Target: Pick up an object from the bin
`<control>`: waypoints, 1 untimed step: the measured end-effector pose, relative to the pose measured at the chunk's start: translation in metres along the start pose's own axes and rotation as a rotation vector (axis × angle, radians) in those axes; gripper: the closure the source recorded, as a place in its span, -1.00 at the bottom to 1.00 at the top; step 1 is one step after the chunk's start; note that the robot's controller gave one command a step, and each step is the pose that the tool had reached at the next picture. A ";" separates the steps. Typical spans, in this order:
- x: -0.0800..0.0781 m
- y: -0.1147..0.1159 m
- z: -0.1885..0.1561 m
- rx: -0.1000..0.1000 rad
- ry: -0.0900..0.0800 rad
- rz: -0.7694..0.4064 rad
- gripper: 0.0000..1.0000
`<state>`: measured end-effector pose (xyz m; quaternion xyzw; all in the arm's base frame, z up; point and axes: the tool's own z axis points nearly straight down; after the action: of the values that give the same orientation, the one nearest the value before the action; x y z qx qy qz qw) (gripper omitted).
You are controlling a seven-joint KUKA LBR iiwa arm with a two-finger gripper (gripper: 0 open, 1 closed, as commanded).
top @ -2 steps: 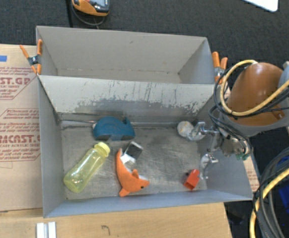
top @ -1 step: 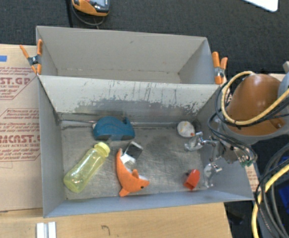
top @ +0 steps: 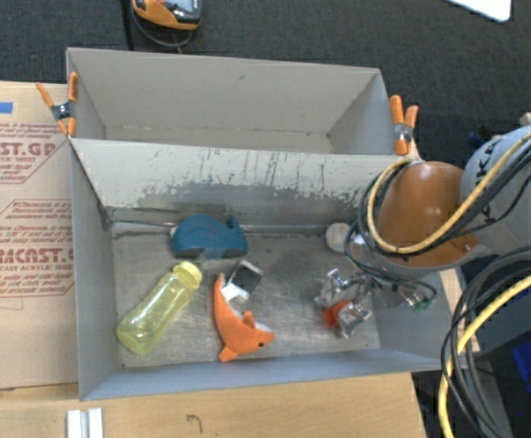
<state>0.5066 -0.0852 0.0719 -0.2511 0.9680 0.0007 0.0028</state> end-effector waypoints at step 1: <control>0.000 0.000 0.000 0.000 0.000 0.000 1.00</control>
Offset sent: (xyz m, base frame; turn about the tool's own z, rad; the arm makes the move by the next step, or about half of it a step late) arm -0.0127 0.0147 0.1348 0.0523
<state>0.5065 -0.0851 0.0719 -0.2511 0.9680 0.0007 0.0028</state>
